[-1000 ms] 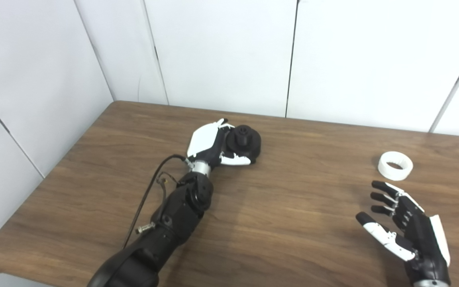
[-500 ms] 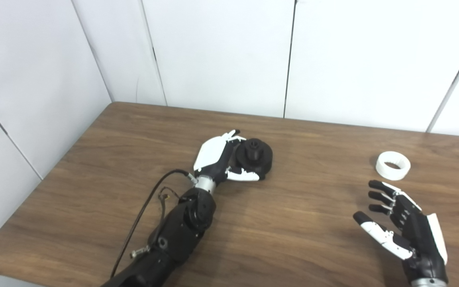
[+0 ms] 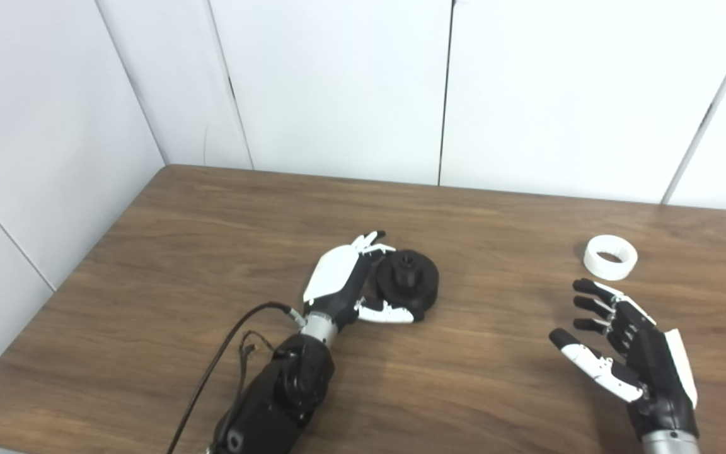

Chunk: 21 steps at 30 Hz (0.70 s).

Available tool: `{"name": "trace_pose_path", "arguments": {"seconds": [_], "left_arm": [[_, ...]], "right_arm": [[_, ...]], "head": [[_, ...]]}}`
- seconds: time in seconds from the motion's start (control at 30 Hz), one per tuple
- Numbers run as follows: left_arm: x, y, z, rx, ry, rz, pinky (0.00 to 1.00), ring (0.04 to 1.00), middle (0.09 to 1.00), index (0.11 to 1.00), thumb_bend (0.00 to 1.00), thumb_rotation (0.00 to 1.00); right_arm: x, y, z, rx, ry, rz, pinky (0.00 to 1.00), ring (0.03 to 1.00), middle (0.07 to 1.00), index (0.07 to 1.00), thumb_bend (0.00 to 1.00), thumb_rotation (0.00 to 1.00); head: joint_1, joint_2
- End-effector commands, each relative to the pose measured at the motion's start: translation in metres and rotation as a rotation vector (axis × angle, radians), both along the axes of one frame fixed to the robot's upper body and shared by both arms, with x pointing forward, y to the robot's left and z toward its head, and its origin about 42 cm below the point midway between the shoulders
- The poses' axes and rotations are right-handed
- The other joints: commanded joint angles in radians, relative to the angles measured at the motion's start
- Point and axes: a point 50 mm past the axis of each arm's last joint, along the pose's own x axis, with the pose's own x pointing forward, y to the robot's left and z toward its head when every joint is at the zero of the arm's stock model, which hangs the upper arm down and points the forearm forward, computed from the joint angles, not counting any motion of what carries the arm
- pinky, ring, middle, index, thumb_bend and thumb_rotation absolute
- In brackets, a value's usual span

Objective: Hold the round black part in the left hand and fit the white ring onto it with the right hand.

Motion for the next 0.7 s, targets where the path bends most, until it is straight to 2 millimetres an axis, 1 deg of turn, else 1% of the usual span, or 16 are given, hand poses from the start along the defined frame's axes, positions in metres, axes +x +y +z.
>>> {"name": "trace_pose_path", "arguments": {"seconds": [0.0, 0.13, 0.37, 0.5, 0.67], "left_arm": [[-0.008, -0.001, 0.005, 0.035, -0.011, -0.030, 0.94, 0.972, 0.964, 0.629, 0.81, 0.31], [-0.025, -0.007, 0.007, 0.016, -0.020, -0.064, 0.92, 0.961, 0.956, 0.618, 0.82, 0.30], [-0.048, -0.018, 0.009, 0.002, -0.016, -0.119, 0.93, 0.972, 0.965, 0.615, 0.81, 0.32], [-0.064, -0.027, 0.011, 0.001, -0.005, -0.156, 0.92, 0.969, 0.963, 0.614, 0.82, 0.34], [-0.080, -0.038, 0.009, -0.006, 0.006, -0.187, 0.91, 0.956, 0.952, 0.609, 0.85, 0.34]], "right_arm": [[0.005, 0.007, 0.021, 0.006, -0.085, 0.009, 0.68, 0.780, 0.832, 0.729, 0.75, 0.36], [0.005, 0.007, 0.022, 0.012, -0.089, 0.016, 0.68, 0.784, 0.833, 0.727, 0.75, 0.36], [0.005, 0.007, 0.023, 0.013, -0.084, 0.020, 0.69, 0.797, 0.844, 0.739, 0.73, 0.35], [0.005, 0.008, 0.022, 0.006, -0.086, 0.015, 0.69, 0.789, 0.838, 0.738, 0.74, 0.36], [0.005, 0.009, 0.022, 0.001, -0.088, 0.016, 0.68, 0.786, 0.836, 0.734, 0.74, 0.36]], "head": [[-0.002, 0.002], [-0.003, 0.003], [-0.005, 0.005], [-0.011, 0.005], [-0.022, 0.009]]}}
